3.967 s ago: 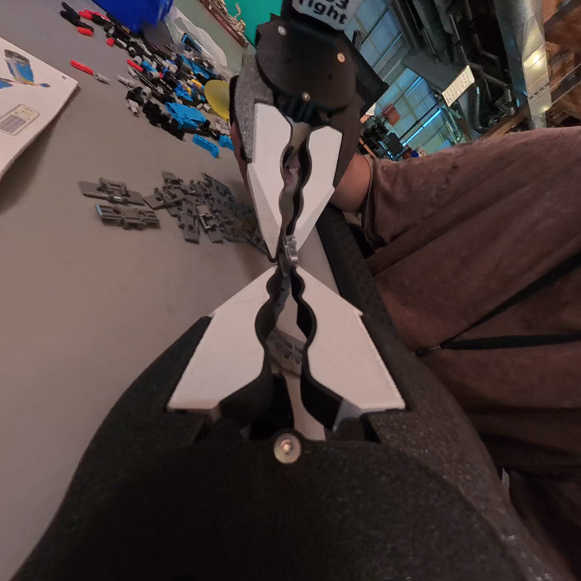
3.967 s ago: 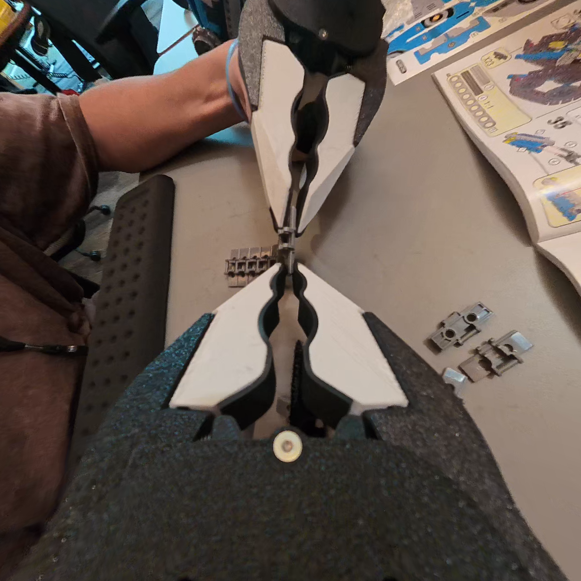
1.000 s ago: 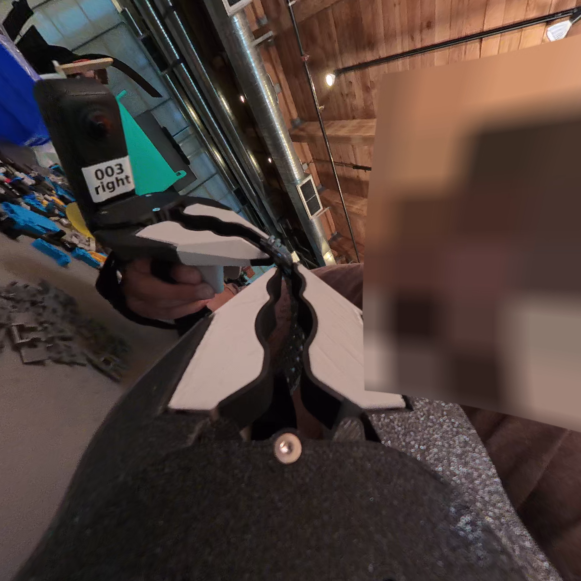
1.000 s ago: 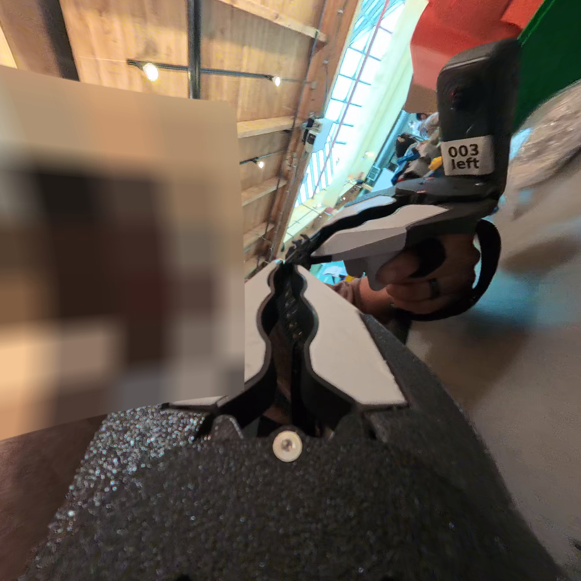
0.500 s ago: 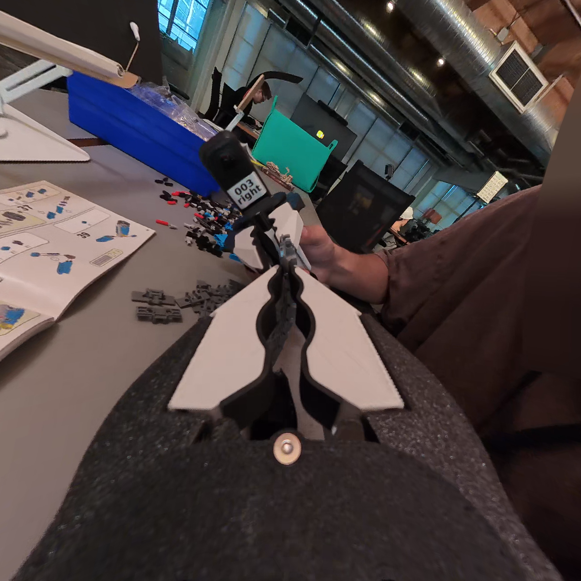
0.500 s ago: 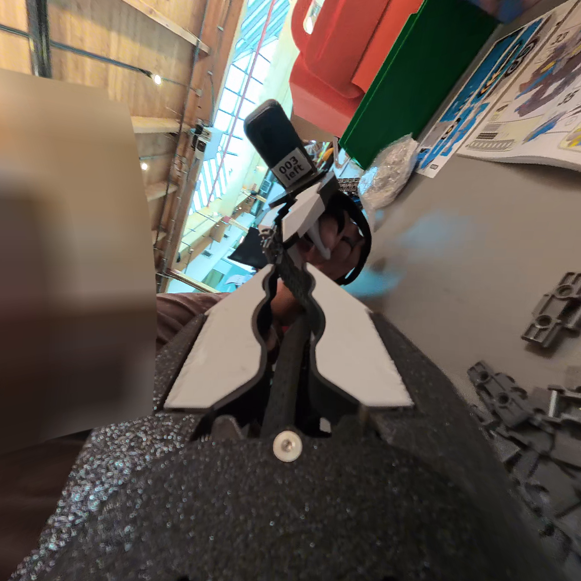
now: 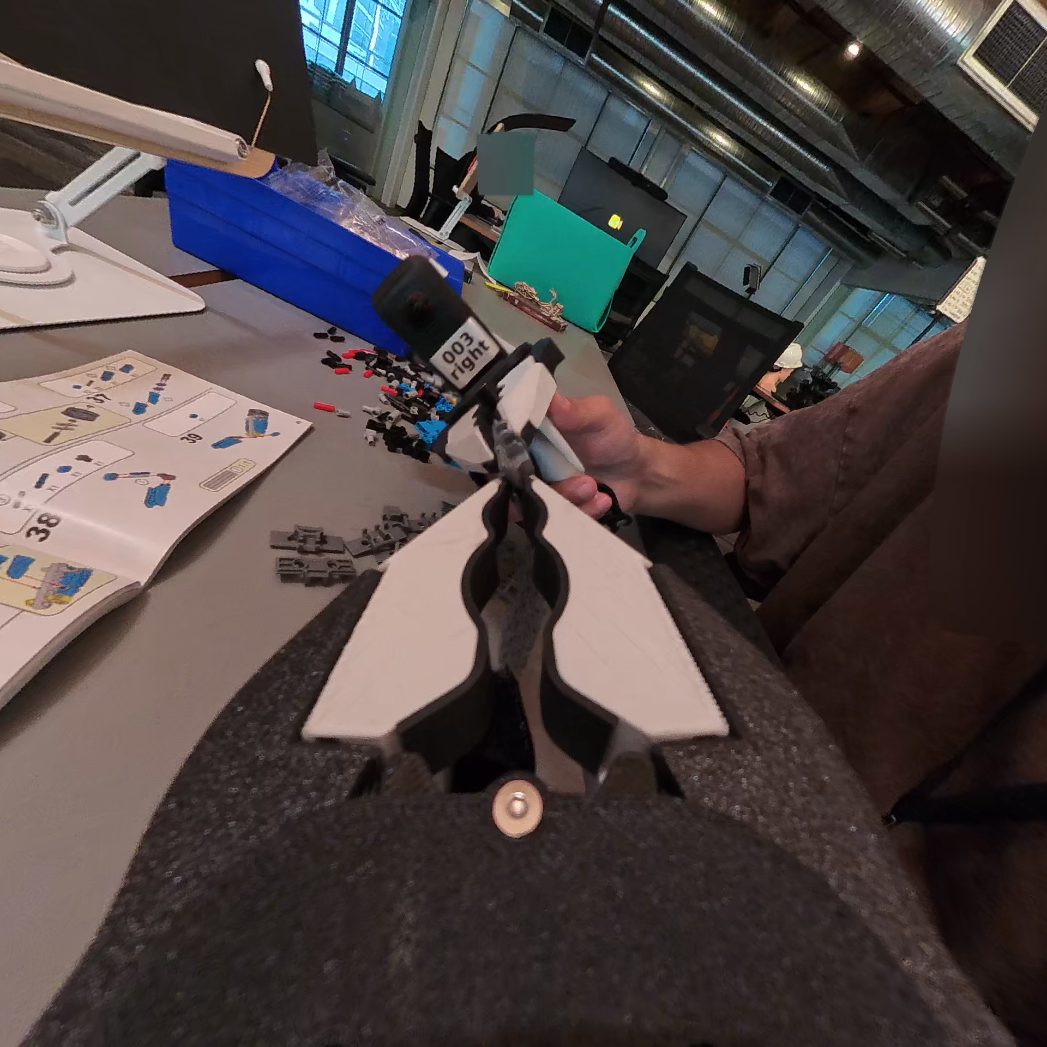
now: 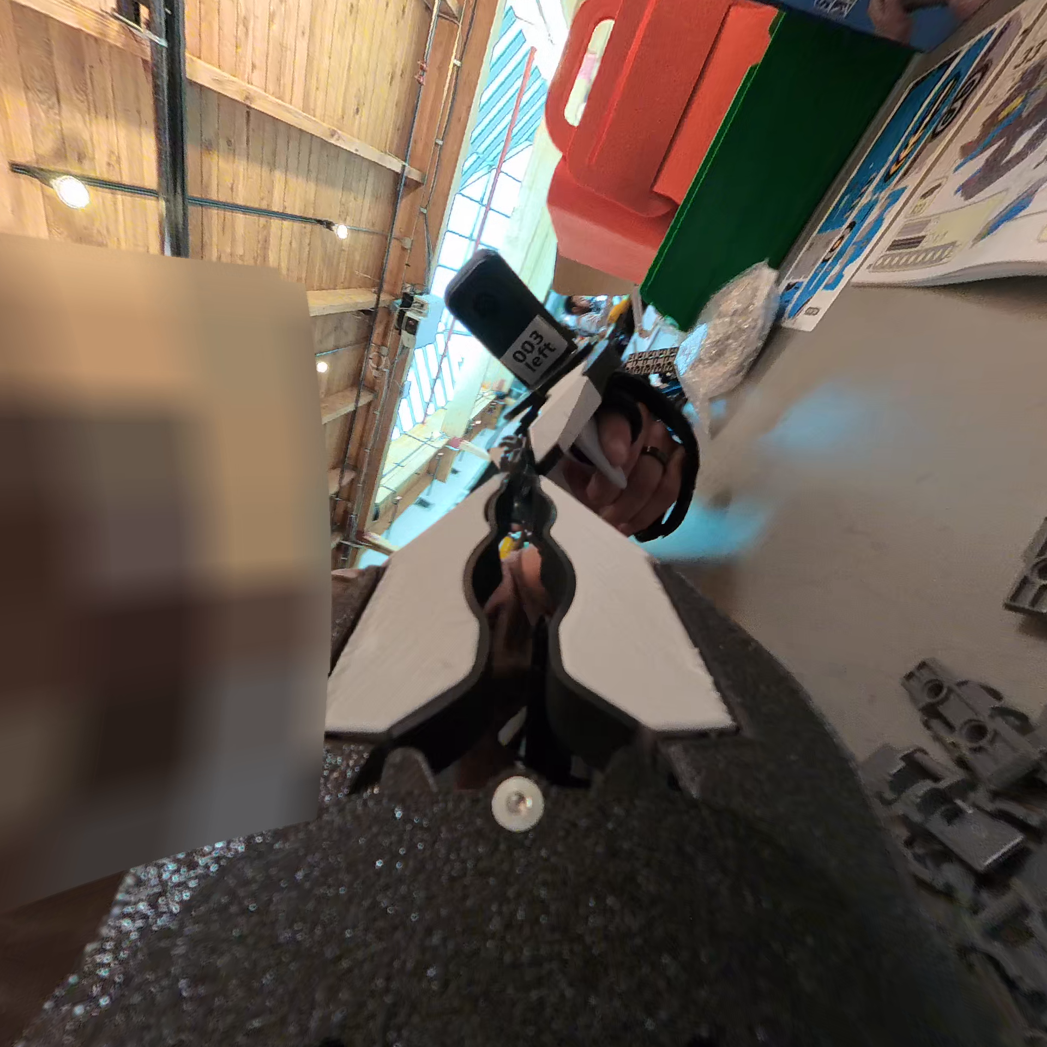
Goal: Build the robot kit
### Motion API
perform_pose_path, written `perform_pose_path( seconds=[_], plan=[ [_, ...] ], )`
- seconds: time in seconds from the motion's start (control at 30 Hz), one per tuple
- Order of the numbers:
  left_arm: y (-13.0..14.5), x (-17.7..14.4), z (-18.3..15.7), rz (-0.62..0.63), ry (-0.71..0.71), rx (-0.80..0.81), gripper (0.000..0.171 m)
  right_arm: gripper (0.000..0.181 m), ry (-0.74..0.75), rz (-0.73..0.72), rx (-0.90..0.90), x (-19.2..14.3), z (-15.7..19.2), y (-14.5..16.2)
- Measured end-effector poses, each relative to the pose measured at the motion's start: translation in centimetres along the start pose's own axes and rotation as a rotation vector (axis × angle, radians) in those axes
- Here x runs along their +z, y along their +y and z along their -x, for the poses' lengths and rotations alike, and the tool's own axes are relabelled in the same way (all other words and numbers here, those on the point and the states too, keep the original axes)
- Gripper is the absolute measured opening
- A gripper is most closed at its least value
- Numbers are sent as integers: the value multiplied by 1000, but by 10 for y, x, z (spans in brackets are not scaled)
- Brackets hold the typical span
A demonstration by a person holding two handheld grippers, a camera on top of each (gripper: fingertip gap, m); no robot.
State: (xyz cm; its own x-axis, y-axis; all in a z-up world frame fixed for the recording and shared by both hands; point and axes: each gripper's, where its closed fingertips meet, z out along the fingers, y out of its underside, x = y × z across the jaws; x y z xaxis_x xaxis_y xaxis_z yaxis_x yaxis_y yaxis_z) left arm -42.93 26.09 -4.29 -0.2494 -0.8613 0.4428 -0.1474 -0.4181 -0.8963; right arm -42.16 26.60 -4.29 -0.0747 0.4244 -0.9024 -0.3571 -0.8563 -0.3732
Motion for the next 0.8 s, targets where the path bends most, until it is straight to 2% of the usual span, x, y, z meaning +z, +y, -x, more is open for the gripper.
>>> perform_pose_path(
  seconds=[0.03,0.2,0.3,0.43,0.6,0.8],
  plan=[
    [1,1,0,5,-1,4,4,4,23,4,-26,-1,-1,0],
    [1,2,1,-25,63,-131,5,3,136,46,-201,-2,-1,-1],
    [-2,0,3,-55,134,-284,22,1,196,41,-262,-6,-5,-4],
    [-5,-5,14,-111,208,-497,28,1,317,63,-503,-9,-3,-9],
    [-1,-3,6,-109,307,-571,22,2,375,98,-675,-4,5,-3],
    [3,0,1,-79,303,-563,4,3,382,134,-694,0,2,3]
  ],
)
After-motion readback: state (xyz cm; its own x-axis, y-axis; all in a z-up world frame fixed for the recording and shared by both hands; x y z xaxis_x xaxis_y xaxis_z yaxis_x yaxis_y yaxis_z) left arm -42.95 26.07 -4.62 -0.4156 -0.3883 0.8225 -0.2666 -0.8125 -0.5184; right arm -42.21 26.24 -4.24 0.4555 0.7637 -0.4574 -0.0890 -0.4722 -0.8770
